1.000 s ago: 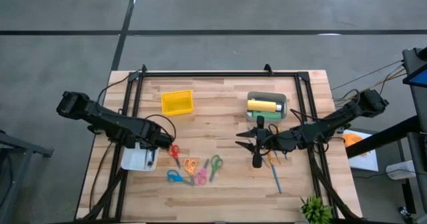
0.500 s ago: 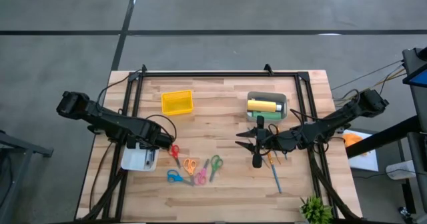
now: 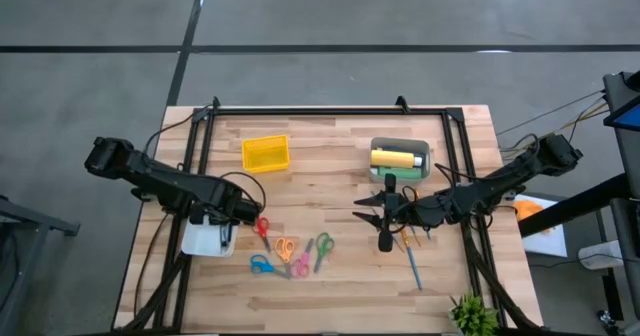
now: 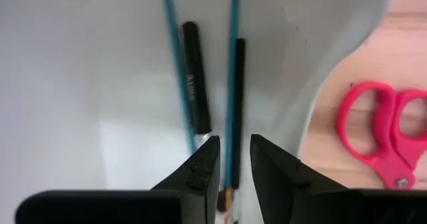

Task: Pick & Place Paint Supplies
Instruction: Put the blue paintbrush into the white bin

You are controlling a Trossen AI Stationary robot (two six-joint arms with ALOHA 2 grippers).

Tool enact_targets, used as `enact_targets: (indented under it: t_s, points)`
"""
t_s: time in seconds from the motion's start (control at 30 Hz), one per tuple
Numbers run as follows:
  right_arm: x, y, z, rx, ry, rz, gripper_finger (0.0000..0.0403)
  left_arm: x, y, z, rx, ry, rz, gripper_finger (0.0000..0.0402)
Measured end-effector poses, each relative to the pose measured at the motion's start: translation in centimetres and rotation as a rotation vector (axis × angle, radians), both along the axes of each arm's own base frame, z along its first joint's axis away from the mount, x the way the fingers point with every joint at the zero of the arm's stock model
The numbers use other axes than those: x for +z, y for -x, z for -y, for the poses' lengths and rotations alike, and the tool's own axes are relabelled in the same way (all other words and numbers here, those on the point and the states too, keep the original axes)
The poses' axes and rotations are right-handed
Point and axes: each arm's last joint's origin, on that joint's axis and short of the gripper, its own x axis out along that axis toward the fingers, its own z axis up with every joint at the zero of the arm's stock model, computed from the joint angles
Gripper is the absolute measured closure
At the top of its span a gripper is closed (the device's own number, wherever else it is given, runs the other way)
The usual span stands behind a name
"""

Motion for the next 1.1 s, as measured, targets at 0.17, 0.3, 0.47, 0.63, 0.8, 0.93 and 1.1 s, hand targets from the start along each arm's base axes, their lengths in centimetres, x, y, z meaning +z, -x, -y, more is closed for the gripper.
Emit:
enact_targets:
  t_s: [0.17,0.3,0.47,0.63,0.8,0.93,1.1]
  points:
    - [0.0,0.0,0.0,0.000,0.000,0.000,0.0274,2.1,-0.7,0.1,0.000,-0.003,-0.003,0.0315]
    - [0.0,0.0,0.0,0.000,0.000,0.000,0.0274,4.0,-1.6,0.2,-0.040,-0.040,0.053,0.0315]
    - [0.0,0.0,0.0,0.000,0.000,0.000,0.0274,6.2,-3.1,0.0,-0.225,-0.192,0.203,0.0315]
    - [0.0,0.0,0.0,0.000,0.000,0.000,0.0274,7.4,-5.4,-0.1,-0.457,-0.415,0.397,0.0315]
    - [0.0,0.0,0.0,0.000,0.000,0.000,0.0274,7.8,-7.6,0.2,-0.840,-0.590,0.538,0.0315]
    - [0.0,0.0,0.0,0.001,0.000,0.000,0.0274,7.5,-9.0,0.5,-1.185,-0.736,0.607,0.0315]
    - [0.0,0.0,0.0,0.000,0.000,0.000,0.0274,6.9,-9.9,0.8,-1.354,-0.886,0.718,0.0315]
